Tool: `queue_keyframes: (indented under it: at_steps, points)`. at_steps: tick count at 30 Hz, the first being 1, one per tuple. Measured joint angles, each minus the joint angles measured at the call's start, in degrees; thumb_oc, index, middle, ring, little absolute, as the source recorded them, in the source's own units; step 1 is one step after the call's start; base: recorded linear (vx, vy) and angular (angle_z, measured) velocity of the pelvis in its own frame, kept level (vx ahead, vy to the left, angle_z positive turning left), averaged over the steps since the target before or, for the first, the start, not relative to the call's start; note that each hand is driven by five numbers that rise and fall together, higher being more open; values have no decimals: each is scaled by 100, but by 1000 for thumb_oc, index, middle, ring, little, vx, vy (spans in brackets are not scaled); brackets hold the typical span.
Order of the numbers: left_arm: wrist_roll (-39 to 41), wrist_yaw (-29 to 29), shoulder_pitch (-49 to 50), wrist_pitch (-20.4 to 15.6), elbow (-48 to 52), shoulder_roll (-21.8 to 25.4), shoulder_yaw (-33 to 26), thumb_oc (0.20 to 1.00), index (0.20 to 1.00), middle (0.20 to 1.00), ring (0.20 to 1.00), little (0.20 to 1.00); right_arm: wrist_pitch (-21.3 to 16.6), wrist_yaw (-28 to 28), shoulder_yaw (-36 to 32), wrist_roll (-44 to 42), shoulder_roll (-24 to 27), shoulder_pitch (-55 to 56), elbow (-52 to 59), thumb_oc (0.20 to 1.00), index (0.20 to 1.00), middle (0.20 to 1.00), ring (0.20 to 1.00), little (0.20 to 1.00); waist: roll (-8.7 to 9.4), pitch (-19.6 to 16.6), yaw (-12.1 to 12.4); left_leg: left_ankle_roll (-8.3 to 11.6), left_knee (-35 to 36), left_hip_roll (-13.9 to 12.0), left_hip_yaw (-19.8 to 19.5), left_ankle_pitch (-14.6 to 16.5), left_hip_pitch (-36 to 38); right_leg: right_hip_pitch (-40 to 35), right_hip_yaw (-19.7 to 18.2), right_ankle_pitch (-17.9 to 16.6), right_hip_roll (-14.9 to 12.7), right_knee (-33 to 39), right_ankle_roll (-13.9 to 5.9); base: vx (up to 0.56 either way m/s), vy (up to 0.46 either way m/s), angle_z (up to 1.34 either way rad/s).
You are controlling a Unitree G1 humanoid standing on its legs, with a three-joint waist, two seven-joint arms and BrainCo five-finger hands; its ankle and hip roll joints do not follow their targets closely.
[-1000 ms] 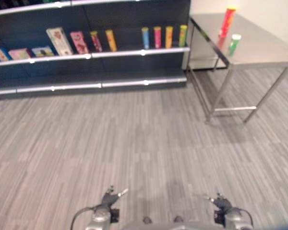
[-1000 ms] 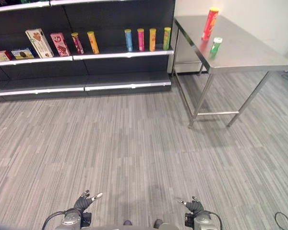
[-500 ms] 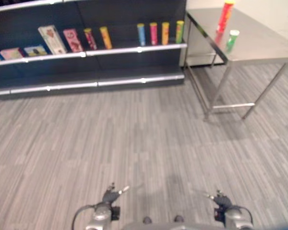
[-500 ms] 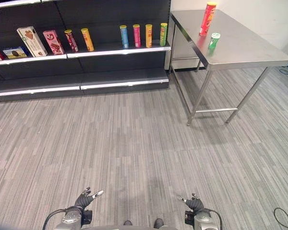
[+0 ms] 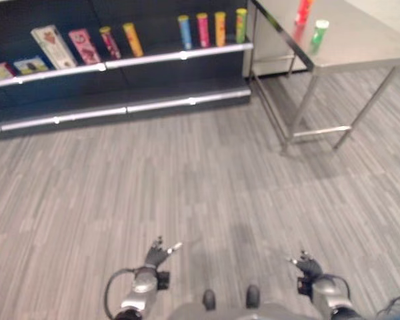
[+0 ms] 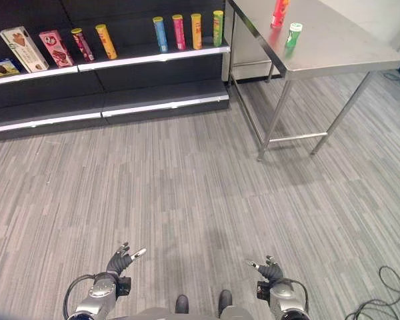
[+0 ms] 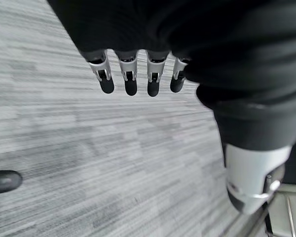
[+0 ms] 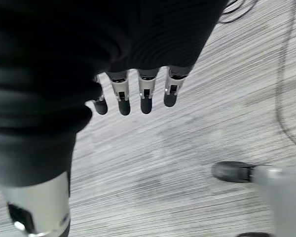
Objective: Put the goods on the table back onto the shelves and tidy them up.
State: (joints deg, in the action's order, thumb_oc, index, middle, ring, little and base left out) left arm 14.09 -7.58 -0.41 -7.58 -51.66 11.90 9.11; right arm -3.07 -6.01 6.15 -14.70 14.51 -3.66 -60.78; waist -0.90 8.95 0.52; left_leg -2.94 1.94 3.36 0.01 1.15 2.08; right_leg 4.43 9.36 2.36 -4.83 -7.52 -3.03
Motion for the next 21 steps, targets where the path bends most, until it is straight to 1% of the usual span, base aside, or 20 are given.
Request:
queue_keyframes:
  at_steps: [1, 2, 3, 4, 6, 7, 8, 9, 10, 11, 12, 13, 14, 15, 16, 17, 18, 19, 20, 21]
  points:
    - [4, 24, -16, 9, 0, -11, 10, 1000, 1000, 1000, 1000, 1000, -4, 1, -12, 0, 39, -8, 8, 1000, 1000, 1000, 1000, 1000, 11, 100, 4, -218, -3, 131, -21, 15, 39, 375, -22, 181, -188, -847, -140, 85, 303, 17]
    - [10, 76, 2, 11, 4, 14, 157, 1000, 1000, 1000, 1000, 1000, 21, 1, -7, 0, 93, 143, 47, 1000, 1000, 1000, 1000, 1000, 14, 252, -52, -425, -68, 368, -59, 56, 204, 1347, -98, 140, -724, -3187, -255, 141, 209, 35]
    - [54, 83, 9, 5, -8, 73, 161, 1000, 1000, 1000, 1000, 1000, 24, 5, 0, 0, -3, 261, -114, 1000, 1000, 1000, 1000, 1000, 151, 284, -20, -736, -346, 631, -94, 291, 190, 1731, -314, -132, -1038, -3856, -310, 191, 132, 44]
    - [56, 86, 46, 19, -53, 95, 191, 1000, 1000, 1000, 1000, 1000, 23, 7, -14, -4, -42, 263, -244, 1000, 1000, 1000, 1000, 1000, 335, 314, 13, -843, -605, 761, -121, 495, 145, 1841, -472, -218, -1118, -4077, -329, 291, -13, 22]
    - [60, 98, 140, 95, -94, 148, 199, 1000, 1000, 1000, 1000, 1000, 41, 38, -55, -8, -63, 254, -87, 1000, 1000, 1000, 1000, 1000, 184, 320, 20, -627, -786, 659, -195, 568, -8, 1913, -207, 185, -902, -3317, -275, 457, -133, -15]
    - [61, 92, 87, 117, -125, 211, 82, 1000, 1000, 1000, 1000, 1000, 34, 43, -28, -9, -50, 174, 181, 1000, 1000, 1000, 1000, 1000, 140, 395, -13, -543, -804, 464, -188, 627, -32, 1924, 57, 261, -479, -2233, -365, 529, -122, -22]
    - [72, 80, -82, 120, -202, 297, -118, 1000, 1000, 1000, 1000, 1000, 8, 31, 64, -10, -91, 129, 503, 1000, 1000, 1000, 1000, 1000, 212, 454, -152, -77, -742, 271, -211, 862, -28, 1845, 673, 73, 143, -6, -517, 572, -101, 21]
    - [76, 79, -222, 125, -292, 350, -253, 1000, 1000, 1000, 1000, 1000, 2, 26, 125, -11, -106, 151, 504, 1000, 1000, 1000, 1000, 1000, 540, 471, -296, 241, -627, 291, 93, 1154, 283, 1711, 1070, -79, 239, 1194, -565, 705, -127, 65]
    - [76, 75, -214, 109, -264, 238, -273, 1000, 1000, 1000, 1000, 1000, 14, -11, 115, -10, -94, 209, 423, 1000, 1000, 1000, 1000, 1000, 684, 440, -322, 136, -620, 416, 35, 1316, 611, 1705, 1409, -213, 235, 1168, -462, 839, -225, 110]
    - [77, 76, -130, 107, -165, 5, -248, 1000, 1000, 1000, 1000, 1000, 22, -12, 63, -11, -51, 215, 377, 1000, 1000, 1000, 1000, 1000, 518, 336, -356, 496, -461, 285, -296, 1639, 1023, 1665, 1715, -159, 435, 547, -284, 1013, -319, 96]
    - [82, 77, 44, 109, -13, -49, -174, 1000, 1000, 1000, 1000, 1000, 2, -19, -25, -16, -52, 107, 289, 1000, 1000, 1000, 1000, 1000, 442, 228, -317, 598, -395, 210, -458, 1482, 1380, 1303, 1642, -327, 721, 540, 448, 975, -332, 90]
    - [81, 70, 121, 185, -34, -62, -72, 1000, 1000, 1000, 1000, 1000, -2, -18, -19, -54, -63, -79, 88, 1000, 1000, 1000, 1000, 1000, 362, 204, -329, 895, -1044, 164, -788, 1264, 1513, 868, 1397, -776, 776, 579, 1206, 912, -311, 84]
    - [81, 87, 112, 172, 13, -80, 125, 1000, 1000, 1000, 1000, 1000, -26, -21, -67, -132, -4, 41, 91, 1000, 1000, 1000, 1000, 1000, 186, 7, -323, 1146, -2113, 108, -881, 930, 1229, 557, 1286, -613, 841, 458, 1234, 612, -232, 99]
    - [79, 93, 183, 137, 299, -13, 229, 1000, 1000, 1000, 1000, 1000, -98, -21, -211, -187, 11, 169, 49, 1000, 1000, 1000, 1000, 1000, 144, -228, -310, 1186, -3914, 55, -523, 168, 346, 294, 1146, -317, 932, 509, 1231, 445, -219, 73]
    - [79, 91, 248, 79, 796, 235, 230, 1000, 1000, 1000, 1000, 1000, -180, -64, -416, -292, -39, 82, -4, 1000, 1000, 1000, 1000, 1000, 117, -265, -236, 856, -5975, -252, 135, -492, -829, 8, 982, 6, 1073, 510, 1238, 511, -171, -22]
    - [74, 86, 260, 89, 832, 567, 186, 1000, 1000, 1000, 1000, 1000, -209, -81, -441, -354, -105, 0, -143, 1000, 1000, 1000, 1000, 1000, 285, -253, -164, 676, -7049, -525, 372, -485, -1739, -371, 520, 128, 1142, 485, 1231, 502, -86, -79]
    - [71, 85, 245, 119, 838, 777, 208, 1000, 1000, 1000, 1000, 1000, -225, -90, -485, -398, -155, -73, -340, 1000, 1000, 1000, 1000, 1000, 481, -219, -163, 324, -7083, -538, 409, -208, -2214, -588, -120, 229, 1076, 562, 1293, 534, 20, -93]
    - [67, 86, 216, 118, 862, 933, 212, 1000, 1000, 1000, 1000, 1000, -235, -118, -552, -419, -223, -190, -479, 1000, 1000, 1000, 1000, 1000, 708, -141, -118, 62, -6850, -507, 541, 57, -2424, -811, -473, 244, 951, 683, 1155, 325, 131, -106]
    - [58, 87, 180, 113, 942, 1203, 198, 1000, 1000, 1000, 1000, 1000, -117, -178, -646, -482, -307, -245, -630, 1000, 1000, 1000, 1000, 1000, 1200, 91, -36, 22, -5084, -282, 602, 405, -2649, -1325, -805, 300, 504, 903, 826, 210, 106, -115]
    - [57, 87, 196, 122, 930, 1198, 206, 1000, 1000, 1000, 1000, 1000, -122, -185, -613, -514, -258, -233, -629, 1000, 1000, 1000, 1000, 1000, 1104, 158, -41, 53, -3983, -273, 349, 304, -2738, -1469, -724, 405, 508, 703, 650, 202, 129, -115]
